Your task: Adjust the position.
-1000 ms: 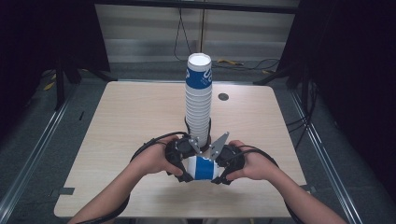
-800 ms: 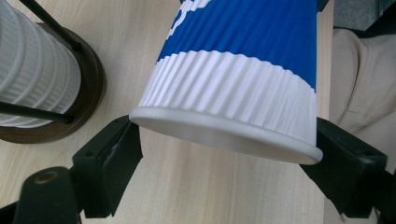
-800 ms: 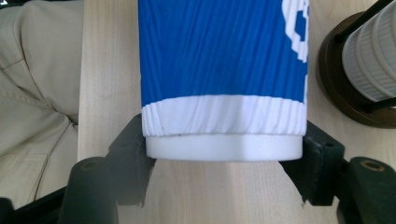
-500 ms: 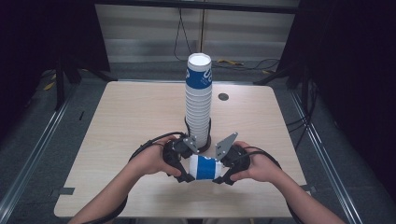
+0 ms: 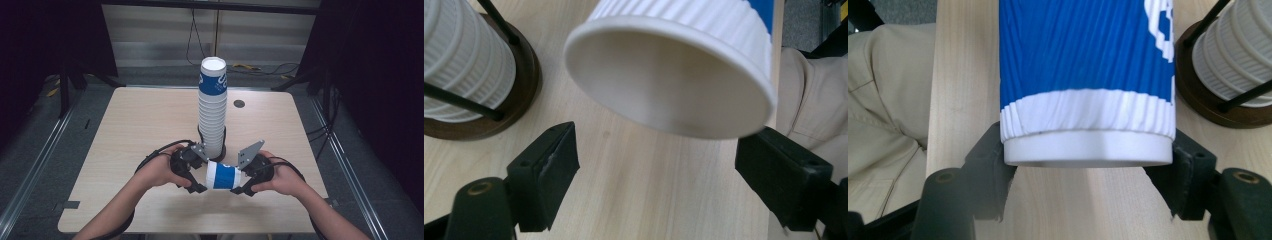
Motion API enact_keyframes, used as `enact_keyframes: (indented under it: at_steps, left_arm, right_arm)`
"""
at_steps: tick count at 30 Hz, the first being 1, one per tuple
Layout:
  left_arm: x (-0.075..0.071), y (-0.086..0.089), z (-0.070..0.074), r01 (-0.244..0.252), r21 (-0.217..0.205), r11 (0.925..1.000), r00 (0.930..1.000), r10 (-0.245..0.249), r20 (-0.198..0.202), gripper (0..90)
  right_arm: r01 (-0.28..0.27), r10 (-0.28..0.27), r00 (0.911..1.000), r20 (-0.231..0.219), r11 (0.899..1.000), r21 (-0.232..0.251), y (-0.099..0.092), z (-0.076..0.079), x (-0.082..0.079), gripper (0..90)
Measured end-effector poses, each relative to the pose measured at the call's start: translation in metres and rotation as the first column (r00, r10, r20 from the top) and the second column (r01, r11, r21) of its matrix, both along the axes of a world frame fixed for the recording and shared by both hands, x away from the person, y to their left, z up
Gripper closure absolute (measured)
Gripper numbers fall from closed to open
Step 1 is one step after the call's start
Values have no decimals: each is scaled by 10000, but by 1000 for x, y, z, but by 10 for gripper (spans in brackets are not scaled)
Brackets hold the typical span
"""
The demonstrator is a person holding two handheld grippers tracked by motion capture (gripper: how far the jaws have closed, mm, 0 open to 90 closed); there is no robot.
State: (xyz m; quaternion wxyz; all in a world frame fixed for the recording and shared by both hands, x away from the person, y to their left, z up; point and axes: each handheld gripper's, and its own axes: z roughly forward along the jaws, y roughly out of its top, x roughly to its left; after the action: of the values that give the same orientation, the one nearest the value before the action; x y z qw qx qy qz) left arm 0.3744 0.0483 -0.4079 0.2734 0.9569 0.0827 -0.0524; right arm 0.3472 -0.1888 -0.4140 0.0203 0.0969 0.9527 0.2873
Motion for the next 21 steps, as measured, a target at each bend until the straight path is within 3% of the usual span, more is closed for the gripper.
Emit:
enact_keyframes:
  at_steps: [6,12,21]
  left_arm:
    - [1,4,-2,-97,-128,9999,9999,97,72,177]
    - [1,7,-3,-295,-587,9978,9995,298,48,178]
    - [4,14,-6,-739,-1477,9863,9972,743,-28,175]
  right_arm:
    - [241,-240,9997,-29,9983,530,-7,2,1,320]
    - [573,-565,9983,-105,9922,1111,-14,-1,3,320]
    - [799,-790,9968,-117,9835,1624,-20,-4,3,320]
